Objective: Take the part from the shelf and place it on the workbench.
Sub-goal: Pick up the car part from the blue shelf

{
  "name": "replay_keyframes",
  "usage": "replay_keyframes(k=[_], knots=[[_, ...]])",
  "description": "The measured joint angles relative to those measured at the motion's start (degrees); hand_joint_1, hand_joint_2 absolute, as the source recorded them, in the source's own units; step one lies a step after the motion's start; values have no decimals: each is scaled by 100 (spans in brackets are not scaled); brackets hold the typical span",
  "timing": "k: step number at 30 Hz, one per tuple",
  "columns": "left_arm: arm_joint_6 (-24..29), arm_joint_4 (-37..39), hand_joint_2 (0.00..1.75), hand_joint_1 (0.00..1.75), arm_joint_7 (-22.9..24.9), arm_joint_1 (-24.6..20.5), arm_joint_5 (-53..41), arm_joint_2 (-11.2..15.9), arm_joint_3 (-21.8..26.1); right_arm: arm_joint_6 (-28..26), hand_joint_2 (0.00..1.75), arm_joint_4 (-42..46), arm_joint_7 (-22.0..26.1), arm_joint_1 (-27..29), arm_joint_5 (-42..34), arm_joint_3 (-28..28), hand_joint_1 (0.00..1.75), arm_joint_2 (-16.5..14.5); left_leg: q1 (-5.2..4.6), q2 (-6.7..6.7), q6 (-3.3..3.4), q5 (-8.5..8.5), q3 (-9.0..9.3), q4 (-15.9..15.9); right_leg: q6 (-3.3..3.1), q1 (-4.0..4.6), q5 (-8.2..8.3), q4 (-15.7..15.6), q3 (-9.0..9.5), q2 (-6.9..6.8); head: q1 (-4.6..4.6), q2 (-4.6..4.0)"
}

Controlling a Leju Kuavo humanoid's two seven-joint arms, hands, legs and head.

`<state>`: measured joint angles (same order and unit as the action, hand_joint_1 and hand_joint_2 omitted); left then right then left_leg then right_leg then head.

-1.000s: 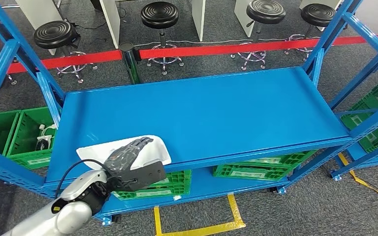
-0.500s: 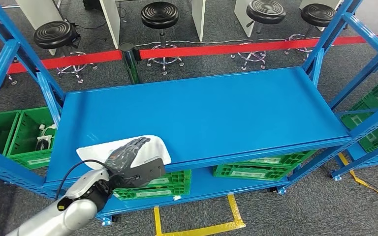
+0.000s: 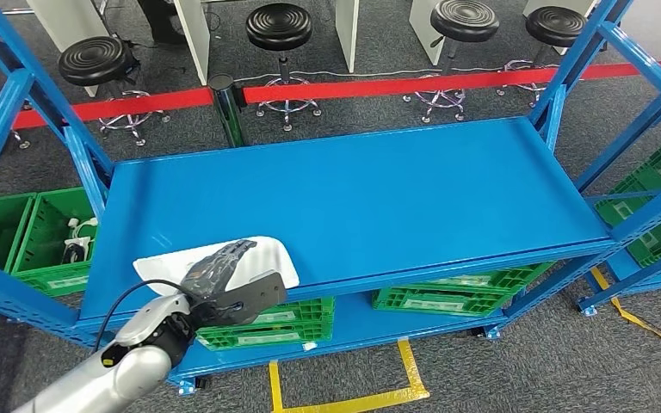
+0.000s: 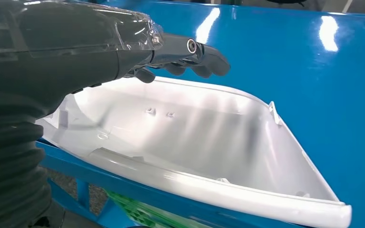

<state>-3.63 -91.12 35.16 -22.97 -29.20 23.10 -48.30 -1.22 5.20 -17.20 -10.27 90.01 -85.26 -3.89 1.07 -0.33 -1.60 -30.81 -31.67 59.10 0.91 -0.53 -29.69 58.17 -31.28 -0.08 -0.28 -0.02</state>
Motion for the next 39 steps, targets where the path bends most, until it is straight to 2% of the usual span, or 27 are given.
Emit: replay_keyframes(k=[17,32,33,36,37,39], knots=[[-35,203,175,0,14,1,-173,-62,0,-1,175,0,0,0,0,0,0,0,0,0,0,0,1,0,0,0,0,0,0,2,0,0],[-98,462,175,1,-41,43,-223,-253,-3,0,175,0,-2,0,-1,0,0,-2,0,-2,0,0,0,0,0,0,0,0,0,2,0,0],[-99,478,175,24,-45,43,-223,-262,-3,0,175,0,-2,0,-1,0,0,-2,0,-3,0,0,0,0,0,0,0,0,0,2,0,0],[-128,525,175,154,-72,44,-223,-290,-6,0,175,0,-2,0,0,0,0,-2,0,-3,0,0,0,0,0,0,0,0,0,2,0,0],[-149,540,175,175,-83,44,-223,-299,-8,0,175,0,-1,0,0,0,0,-2,0,-3,0,0,0,0,0,0,0,0,0,2,0,0],[-198,569,175,175,-102,44,-223,-314,-14,0,175,0,0,0,-1,0,0,-2,0,-3,0,0,0,0,0,0,0,0,0,2,0,0]])
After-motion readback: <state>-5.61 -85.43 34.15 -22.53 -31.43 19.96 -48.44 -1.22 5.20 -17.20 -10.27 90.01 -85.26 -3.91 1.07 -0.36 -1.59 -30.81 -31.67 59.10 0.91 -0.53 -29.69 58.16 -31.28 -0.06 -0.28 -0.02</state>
